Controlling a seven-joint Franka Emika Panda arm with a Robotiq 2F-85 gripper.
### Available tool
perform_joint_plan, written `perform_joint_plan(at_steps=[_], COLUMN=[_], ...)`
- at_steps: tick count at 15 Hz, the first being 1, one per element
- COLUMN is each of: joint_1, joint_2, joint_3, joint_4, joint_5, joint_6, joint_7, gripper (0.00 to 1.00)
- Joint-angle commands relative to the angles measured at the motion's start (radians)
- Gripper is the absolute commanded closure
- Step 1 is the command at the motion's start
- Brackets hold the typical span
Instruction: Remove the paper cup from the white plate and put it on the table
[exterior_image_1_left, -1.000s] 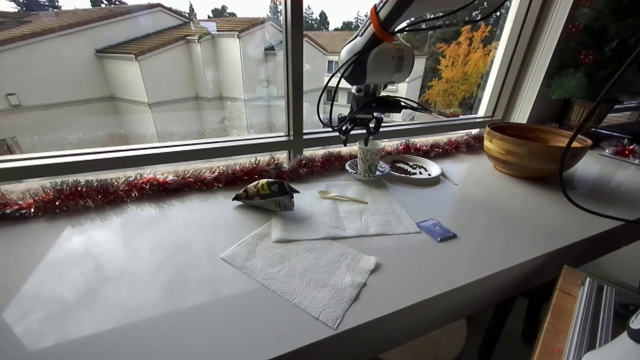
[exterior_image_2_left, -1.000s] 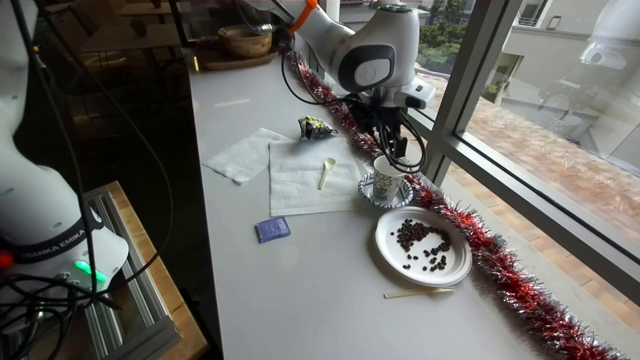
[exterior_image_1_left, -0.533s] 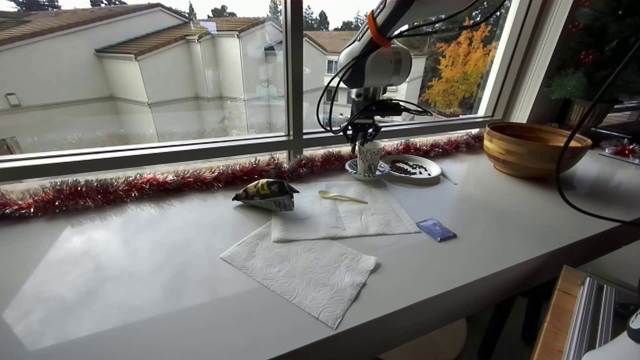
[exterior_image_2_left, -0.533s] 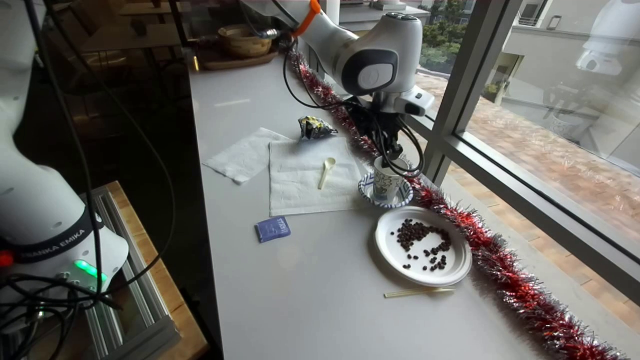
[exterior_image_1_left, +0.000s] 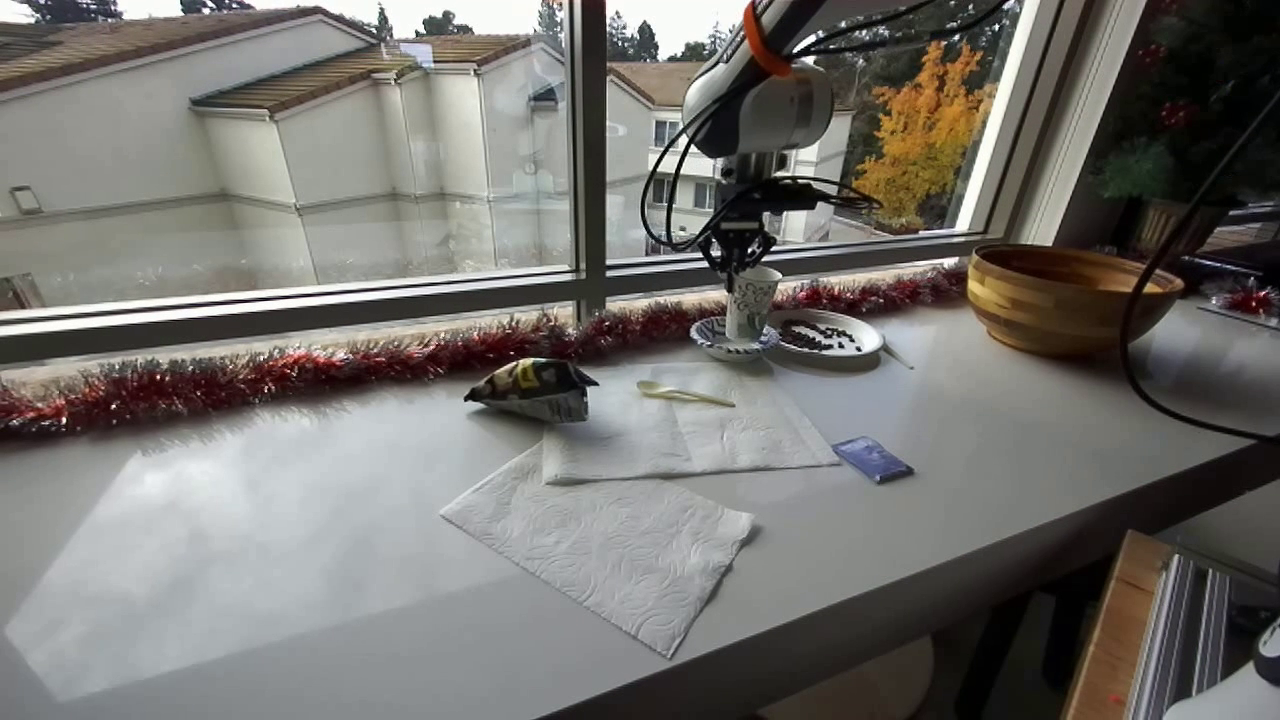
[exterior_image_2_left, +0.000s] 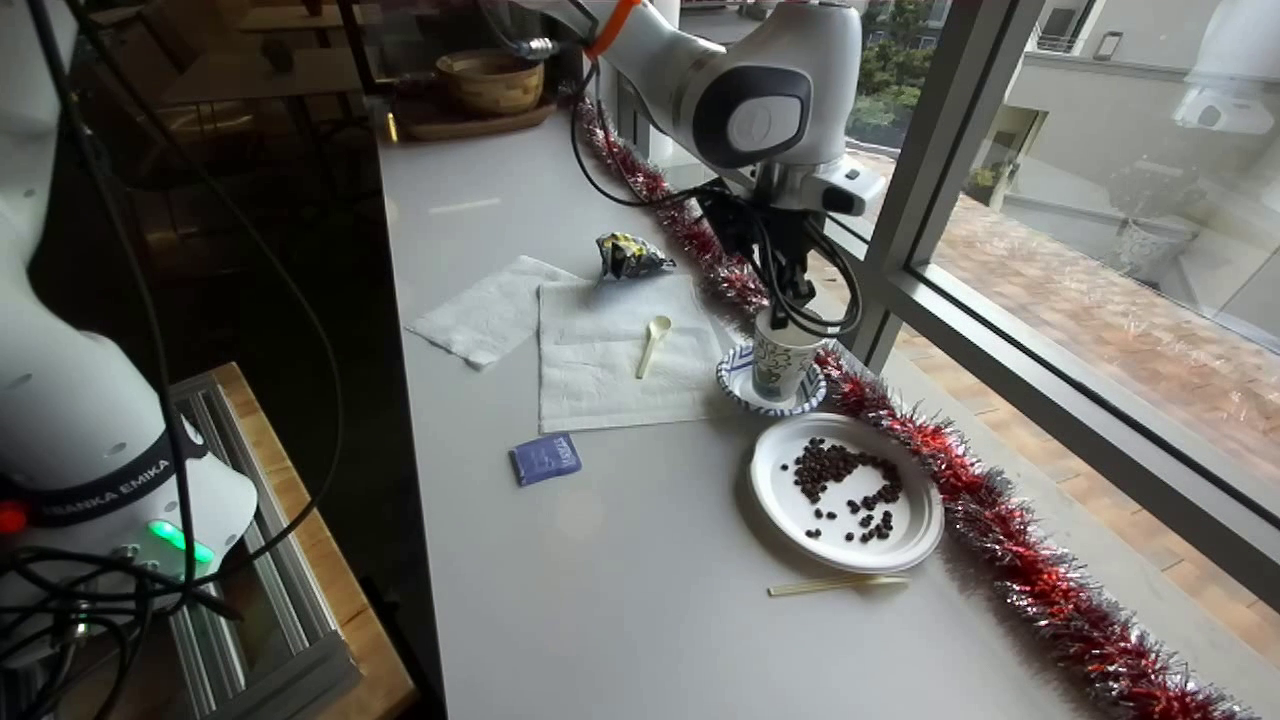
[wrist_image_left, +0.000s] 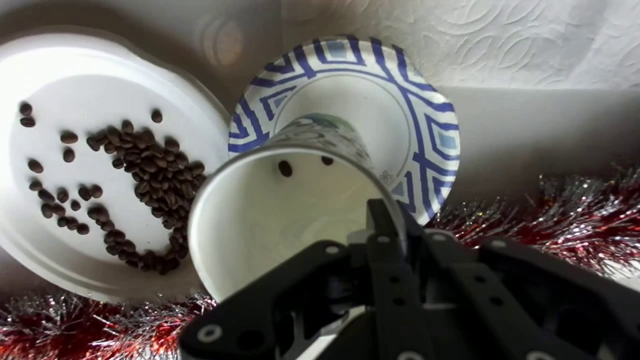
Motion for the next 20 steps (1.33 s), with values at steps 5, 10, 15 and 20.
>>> perform_joint_plan(at_steps=[5,10,15,20], joint_1=[0.096,0.057,0.039,0.037], joint_2=[-0.226,-0.361,-0.444,-0.433], joint_3=[-0.106,-0.100,-0.113,-0.121], joint_4=[-0.068,-0.227,-0.423,-0.545], joint_5=[-0.135,-0.094,-0.106,-0.138], joint_6=[-0.320,-0.370,-0.231,-0.015], joint_7=[0.284,0.335,0.424,0.511], gripper=[0.98,0.99,0.99,0.99])
